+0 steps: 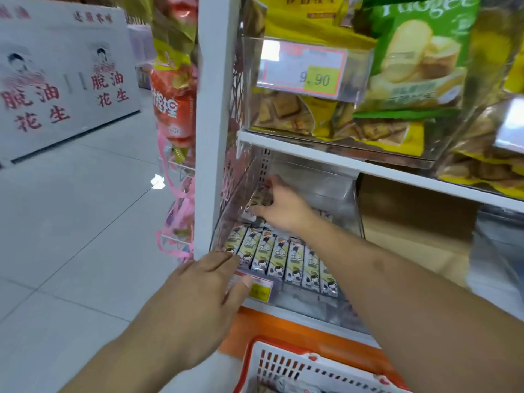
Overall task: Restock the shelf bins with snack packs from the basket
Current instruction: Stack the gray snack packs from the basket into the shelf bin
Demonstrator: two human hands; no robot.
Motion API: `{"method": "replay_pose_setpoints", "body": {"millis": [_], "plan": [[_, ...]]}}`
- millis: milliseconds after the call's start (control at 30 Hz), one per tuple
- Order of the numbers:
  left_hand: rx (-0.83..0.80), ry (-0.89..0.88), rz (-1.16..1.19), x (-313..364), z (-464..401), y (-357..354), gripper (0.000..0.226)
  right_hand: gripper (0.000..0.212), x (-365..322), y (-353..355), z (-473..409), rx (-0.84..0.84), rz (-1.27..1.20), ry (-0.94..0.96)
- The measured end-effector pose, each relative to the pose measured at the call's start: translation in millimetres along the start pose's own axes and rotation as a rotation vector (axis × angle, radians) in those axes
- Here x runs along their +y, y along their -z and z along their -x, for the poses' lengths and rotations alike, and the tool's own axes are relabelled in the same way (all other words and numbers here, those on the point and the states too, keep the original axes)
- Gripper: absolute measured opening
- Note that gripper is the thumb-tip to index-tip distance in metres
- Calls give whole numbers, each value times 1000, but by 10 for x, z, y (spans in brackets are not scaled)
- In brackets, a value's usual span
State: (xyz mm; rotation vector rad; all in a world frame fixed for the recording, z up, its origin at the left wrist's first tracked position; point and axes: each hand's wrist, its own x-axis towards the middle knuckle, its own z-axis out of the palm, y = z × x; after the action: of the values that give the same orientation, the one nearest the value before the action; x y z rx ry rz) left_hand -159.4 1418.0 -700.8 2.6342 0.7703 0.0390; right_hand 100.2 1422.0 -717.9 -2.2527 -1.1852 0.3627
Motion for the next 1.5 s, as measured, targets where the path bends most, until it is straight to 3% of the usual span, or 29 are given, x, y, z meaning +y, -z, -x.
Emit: {"method": "replay_pose_setpoints", "body": {"millis": [100, 233, 400, 667, 767, 867, 967, 1067, 1200, 1333, 1500], "plan": [[-36, 17, 16, -4, -5, 19, 64, 63, 26, -132, -297, -10, 20, -23], [-65, 7, 20, -39, -32, -45, 69, 40, 78, -222, -423, -16, 92, 4], [-48, -12, 28, -59, -20, -118, 69, 41, 23, -129, -165, 40, 118, 46], [252, -137, 176, 168, 284, -64, 43, 52, -84, 353, 1022, 124, 204, 144], [240, -91, 233, 245, 403, -246, 36, 38, -20, 406, 1641, 197, 222, 260], [116, -50, 245, 284, 516, -632, 37, 20, 118, 241, 2325, 218, 163, 290], [-60, 28, 206, 220, 632, -1182, 46, 20, 386, -158, 2859, 27, 136, 172], [-250, 146, 198, 26, 807, -1817, 70, 29, 770, -704, 3227, -220, 142, 15], [-271, 204, 404, -100, 989, -2370, 75, 47, 1176, -1418, 3530, -466, 145, -163], [-222, 253, 458, -103, 971, -2540, 77, 48, 1494, -1969, 3610, -474, 245, -274], [-251, 290, 453, -206, 918, -2670, 79, 29, 1423, -2206, 3661, -409, 178, -427]]}}
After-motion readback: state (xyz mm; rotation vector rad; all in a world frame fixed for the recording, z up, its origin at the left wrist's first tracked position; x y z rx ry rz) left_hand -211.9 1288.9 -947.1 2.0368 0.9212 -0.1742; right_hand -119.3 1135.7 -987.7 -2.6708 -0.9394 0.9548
